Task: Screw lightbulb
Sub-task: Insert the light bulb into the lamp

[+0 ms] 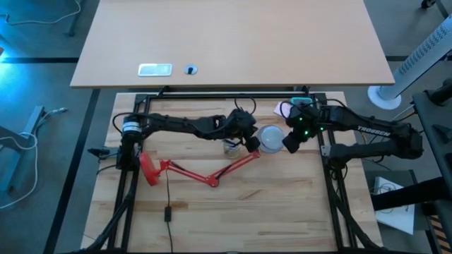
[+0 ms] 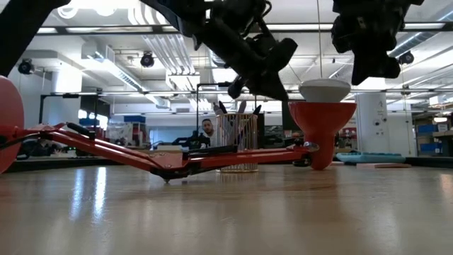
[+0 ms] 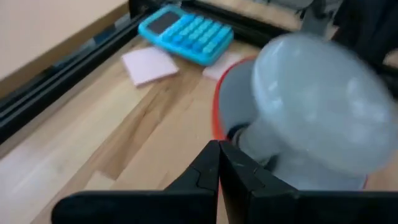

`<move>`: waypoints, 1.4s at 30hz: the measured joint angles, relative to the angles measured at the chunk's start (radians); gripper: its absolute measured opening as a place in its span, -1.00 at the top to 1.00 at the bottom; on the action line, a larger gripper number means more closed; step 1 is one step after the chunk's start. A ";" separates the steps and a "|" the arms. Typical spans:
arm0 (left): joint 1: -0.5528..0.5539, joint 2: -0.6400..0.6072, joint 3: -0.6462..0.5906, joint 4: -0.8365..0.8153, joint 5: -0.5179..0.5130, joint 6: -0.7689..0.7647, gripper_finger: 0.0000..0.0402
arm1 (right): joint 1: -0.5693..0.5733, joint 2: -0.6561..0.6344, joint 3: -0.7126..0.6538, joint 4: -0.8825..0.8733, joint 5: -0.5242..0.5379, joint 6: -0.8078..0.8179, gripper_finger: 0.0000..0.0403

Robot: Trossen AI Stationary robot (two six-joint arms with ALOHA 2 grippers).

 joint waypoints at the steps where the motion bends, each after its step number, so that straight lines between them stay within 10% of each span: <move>1: 0.000 -0.010 0.000 -0.019 0.000 0.007 1.00 | -0.002 -0.006 0.000 -0.007 0.016 0.003 1.00; 9: -0.099 -0.051 0.000 -0.069 0.030 0.010 1.00 | -0.075 0.011 0.000 0.002 0.178 -0.015 1.00; 32: -0.030 0.027 0.003 0.021 -0.038 -0.027 1.00 | -0.047 0.030 0.000 -0.006 -0.042 0.053 1.00; 42: -0.082 -0.029 0.011 -0.117 -0.021 0.019 1.00 | -0.071 -0.028 0.000 -0.010 0.118 0.051 1.00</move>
